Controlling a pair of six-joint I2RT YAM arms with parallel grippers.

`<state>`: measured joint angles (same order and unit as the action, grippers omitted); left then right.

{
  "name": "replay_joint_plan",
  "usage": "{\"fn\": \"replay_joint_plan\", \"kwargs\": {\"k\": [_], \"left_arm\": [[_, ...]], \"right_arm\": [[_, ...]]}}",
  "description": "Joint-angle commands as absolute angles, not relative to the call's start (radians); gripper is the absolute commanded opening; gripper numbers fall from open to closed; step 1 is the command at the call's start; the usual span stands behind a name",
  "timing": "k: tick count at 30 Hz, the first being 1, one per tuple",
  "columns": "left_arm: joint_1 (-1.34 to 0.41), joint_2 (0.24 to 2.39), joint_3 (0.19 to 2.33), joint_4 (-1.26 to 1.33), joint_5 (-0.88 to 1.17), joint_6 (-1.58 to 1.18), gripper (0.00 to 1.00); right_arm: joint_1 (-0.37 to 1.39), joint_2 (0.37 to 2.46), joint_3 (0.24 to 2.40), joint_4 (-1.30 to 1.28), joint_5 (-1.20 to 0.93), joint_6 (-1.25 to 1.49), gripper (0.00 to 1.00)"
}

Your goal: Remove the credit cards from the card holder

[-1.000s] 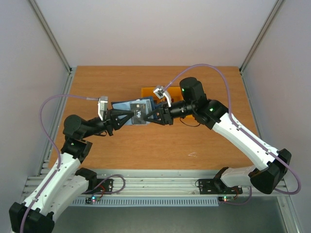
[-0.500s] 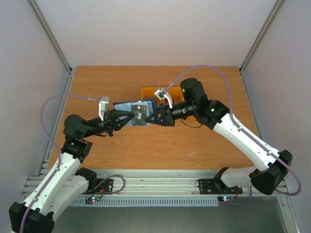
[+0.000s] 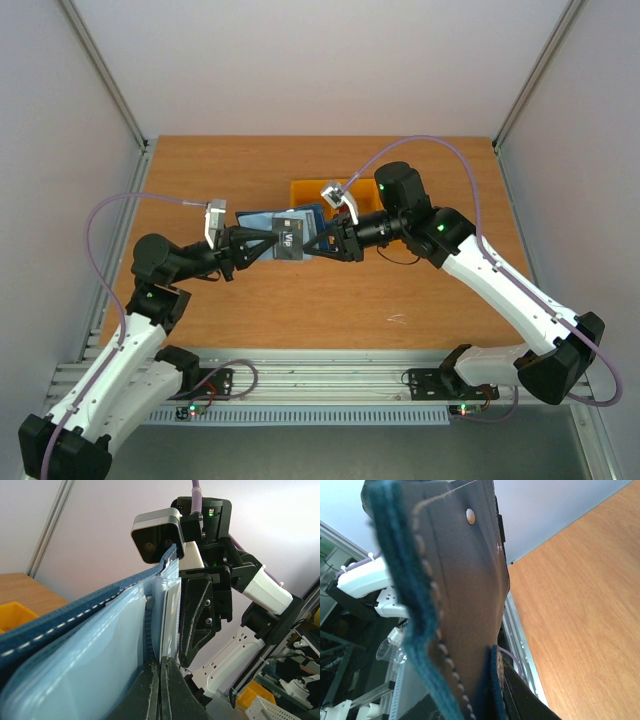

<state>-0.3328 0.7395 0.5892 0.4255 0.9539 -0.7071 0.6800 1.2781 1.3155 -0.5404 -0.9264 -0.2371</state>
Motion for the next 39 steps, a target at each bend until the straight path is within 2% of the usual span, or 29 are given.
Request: {"fn": "replay_joint_plan", "kwargs": {"k": [1, 6, 16, 19, 24, 27, 34, 39], "left_arm": [[-0.306, 0.739, 0.598, 0.479, 0.918, -0.725, 0.00], [-0.311, 0.759, 0.592, 0.538, 0.907, -0.768, 0.00], [-0.313, 0.759, 0.584, 0.572, 0.881, -0.795, 0.00], [-0.313, 0.756, 0.584, 0.575, 0.872, -0.801, 0.00], [-0.311, 0.756, 0.596, 0.595, 0.859, -0.827, 0.00], [-0.312, 0.758, 0.603, 0.607, 0.858, -0.841, 0.00], [-0.312, 0.751, 0.600, 0.606, 0.852, -0.848, 0.00], [-0.312, 0.752, 0.603, 0.605, 0.852, -0.849, 0.00]], "right_arm": [[0.625, 1.239, 1.337, -0.472, -0.926, -0.192, 0.16], [0.632, 1.264, 1.320, -0.361, -0.899, -0.141, 0.31], [0.646, 1.260, 1.254, -0.143, -0.859, -0.087, 0.36], [0.644, 1.243, 1.225, -0.083, -0.874, -0.062, 0.55], [0.643, 1.223, 1.161, 0.069, -0.875, 0.014, 0.61], [0.644, 1.224, 1.131, 0.154, -0.854, 0.074, 0.56], [0.644, 1.249, 1.120, 0.187, -0.865, 0.112, 0.26], [0.646, 1.265, 1.129, 0.135, -0.873, 0.100, 0.18]]}}
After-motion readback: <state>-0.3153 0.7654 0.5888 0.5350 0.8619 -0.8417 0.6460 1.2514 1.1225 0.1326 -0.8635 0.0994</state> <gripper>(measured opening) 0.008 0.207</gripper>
